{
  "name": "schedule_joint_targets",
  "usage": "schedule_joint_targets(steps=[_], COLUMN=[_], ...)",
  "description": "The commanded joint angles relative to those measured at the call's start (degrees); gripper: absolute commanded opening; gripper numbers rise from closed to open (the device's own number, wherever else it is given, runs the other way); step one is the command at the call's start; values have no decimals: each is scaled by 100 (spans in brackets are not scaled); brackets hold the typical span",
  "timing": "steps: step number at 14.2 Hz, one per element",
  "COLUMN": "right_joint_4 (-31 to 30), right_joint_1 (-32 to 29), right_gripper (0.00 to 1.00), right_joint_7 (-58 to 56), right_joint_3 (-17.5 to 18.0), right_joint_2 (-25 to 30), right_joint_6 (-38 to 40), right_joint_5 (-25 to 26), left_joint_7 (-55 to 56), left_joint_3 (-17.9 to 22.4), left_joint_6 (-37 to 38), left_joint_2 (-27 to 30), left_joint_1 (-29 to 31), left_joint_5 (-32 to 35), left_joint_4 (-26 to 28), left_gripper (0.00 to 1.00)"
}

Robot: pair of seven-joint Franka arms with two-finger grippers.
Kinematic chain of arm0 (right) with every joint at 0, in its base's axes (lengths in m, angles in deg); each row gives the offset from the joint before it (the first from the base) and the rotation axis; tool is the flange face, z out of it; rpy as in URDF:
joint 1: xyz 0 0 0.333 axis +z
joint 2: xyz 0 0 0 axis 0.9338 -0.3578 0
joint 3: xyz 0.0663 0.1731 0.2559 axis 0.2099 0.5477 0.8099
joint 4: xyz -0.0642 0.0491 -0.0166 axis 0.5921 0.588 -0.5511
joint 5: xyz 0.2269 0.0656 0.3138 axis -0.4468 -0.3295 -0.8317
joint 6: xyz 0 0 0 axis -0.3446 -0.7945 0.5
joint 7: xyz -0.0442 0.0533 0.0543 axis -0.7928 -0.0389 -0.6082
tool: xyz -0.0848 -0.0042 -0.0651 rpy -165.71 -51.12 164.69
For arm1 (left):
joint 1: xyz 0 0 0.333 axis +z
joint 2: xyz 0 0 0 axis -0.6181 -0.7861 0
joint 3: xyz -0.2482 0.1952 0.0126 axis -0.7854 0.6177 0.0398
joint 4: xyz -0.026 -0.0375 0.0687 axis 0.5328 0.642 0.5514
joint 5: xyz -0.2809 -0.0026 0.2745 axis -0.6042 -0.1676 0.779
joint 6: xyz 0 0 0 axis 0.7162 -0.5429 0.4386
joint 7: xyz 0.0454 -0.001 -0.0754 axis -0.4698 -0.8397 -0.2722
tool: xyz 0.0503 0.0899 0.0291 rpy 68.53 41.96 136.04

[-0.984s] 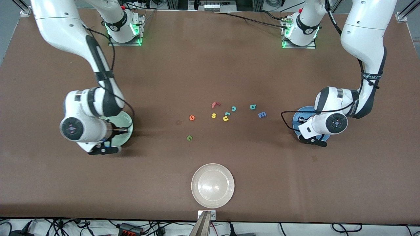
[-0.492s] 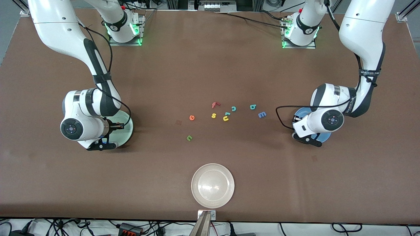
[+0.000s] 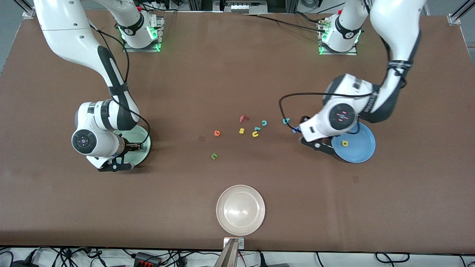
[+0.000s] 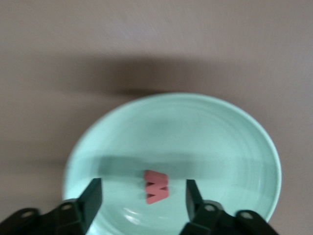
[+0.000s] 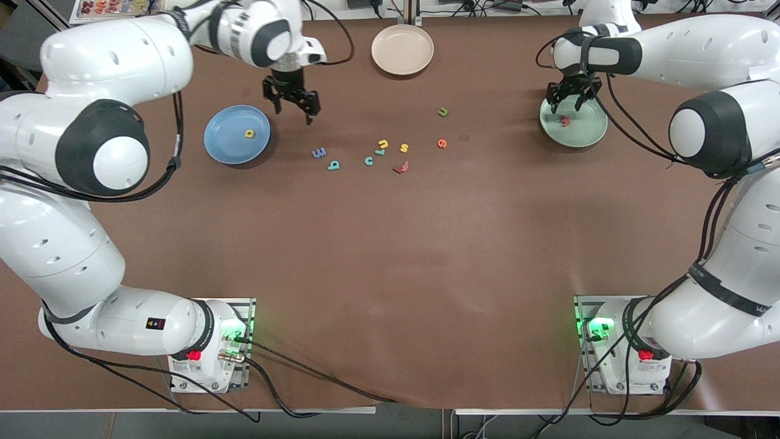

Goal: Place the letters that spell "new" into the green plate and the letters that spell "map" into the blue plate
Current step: 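Release the pink letter while the left gripper releases yellow on blue plate, then grasp the green letter with the right gripper while the left grasps blue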

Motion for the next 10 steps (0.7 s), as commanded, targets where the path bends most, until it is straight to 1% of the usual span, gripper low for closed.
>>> schedule_joint_targets(steps=[1, 3, 5, 6, 8, 9, 10], right_joint_4=[197, 486, 916, 1023, 1225, 1365, 1497], right_joint_1=[123, 376, 719, 756, 896, 1018, 1246], right_gripper=[100, 100, 100, 100, 100, 100, 97], right_joint_7=[45, 71, 255, 570, 591, 495, 363], right_joint_3=[143, 389, 398, 398, 407, 407, 407], right_joint_2=[143, -128, -453, -550, -717, -797, -902], right_joint_6=[31, -109, -145, -145, -154, -154, -145], right_joint_5=[-28, -29, -133, -195, -161, -160, -143], left_joint_7=[-314, -974, -1957, -2214, -2260, -2225, -2216], left_joint_3=[-19, -19, -19, -27, -54, -54, -54], left_joint_6=[-673, -1034, -1360, -1553, -1913, -1985, -1985], left_joint_2=[-393, -402, -394, -341, -114, -69, -60], left_joint_1=[-461, -463, -428, -358, -304, -304, -261], left_joint_5=[810, 874, 883, 883, 883, 875, 875], left_joint_4=[29, 283, 660, 888, 1424, 1566, 1602], left_gripper=[100, 100, 100, 100, 100, 84, 70])
